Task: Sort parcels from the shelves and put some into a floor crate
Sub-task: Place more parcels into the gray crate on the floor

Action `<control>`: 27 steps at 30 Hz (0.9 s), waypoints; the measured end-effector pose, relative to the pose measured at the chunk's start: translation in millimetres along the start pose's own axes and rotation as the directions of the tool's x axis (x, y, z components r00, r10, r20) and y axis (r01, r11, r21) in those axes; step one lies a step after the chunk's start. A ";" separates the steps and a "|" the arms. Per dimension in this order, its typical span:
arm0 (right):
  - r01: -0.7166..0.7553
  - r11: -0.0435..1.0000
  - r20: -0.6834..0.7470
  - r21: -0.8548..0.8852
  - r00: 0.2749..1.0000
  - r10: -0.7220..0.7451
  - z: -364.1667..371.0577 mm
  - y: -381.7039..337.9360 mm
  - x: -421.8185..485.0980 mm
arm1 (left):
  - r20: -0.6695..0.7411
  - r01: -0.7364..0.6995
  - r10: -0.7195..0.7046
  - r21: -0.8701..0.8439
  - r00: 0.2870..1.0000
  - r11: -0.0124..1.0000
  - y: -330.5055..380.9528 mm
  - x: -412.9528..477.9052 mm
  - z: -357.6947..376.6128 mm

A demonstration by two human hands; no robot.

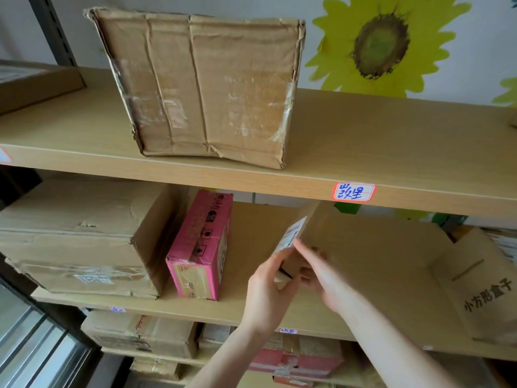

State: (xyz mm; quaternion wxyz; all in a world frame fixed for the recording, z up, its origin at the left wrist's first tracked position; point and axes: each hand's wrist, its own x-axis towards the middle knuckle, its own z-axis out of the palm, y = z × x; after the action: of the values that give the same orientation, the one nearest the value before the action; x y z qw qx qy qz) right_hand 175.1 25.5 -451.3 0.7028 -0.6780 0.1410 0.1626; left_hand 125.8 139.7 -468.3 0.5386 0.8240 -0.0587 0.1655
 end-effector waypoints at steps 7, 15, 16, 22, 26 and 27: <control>-0.084 0.989 -0.112 0.126 0.989 0.098 -17.9 26.0 7.9 | -0.081 0.355 -0.361 -0.080 0.929 0.931 -23.6 4.7 -19.9; -0.120 0.952 -0.069 0.282 0.987 0.145 -22.1 30.4 4.8 | -0.003 0.525 -0.530 -0.139 0.848 0.840 -32.9 3.1 -24.2; -0.120 0.952 -0.081 0.283 0.986 0.148 -22.1 31.6 4.3 | -0.002 0.526 -0.532 -0.144 0.847 0.838 -32.6 2.5 -24.0; -0.139 0.935 -0.148 0.326 0.969 0.196 -34.7 44.7 -10.6 | 0.041 0.572 -0.578 -0.222 0.815 0.790 -30.6 1.1 -15.2; -0.126 0.907 -0.218 0.403 0.949 0.229 -62.3 68.9 -33.8 | 0.129 0.617 -0.606 -0.239 0.785 0.750 -27.7 -8.2 13.3; -0.119 0.901 -0.230 0.417 0.945 0.232 -71.3 73.8 -41.6 | 0.160 0.620 -0.600 -0.232 0.784 0.749 -23.7 -12.5 22.9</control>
State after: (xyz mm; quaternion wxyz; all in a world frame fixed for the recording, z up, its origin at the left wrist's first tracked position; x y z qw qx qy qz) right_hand 108.0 -45.2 -503.8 0.7817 -0.5212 0.3280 0.0985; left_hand 125.4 127.7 -501.4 0.6684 0.7214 0.1711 -0.0601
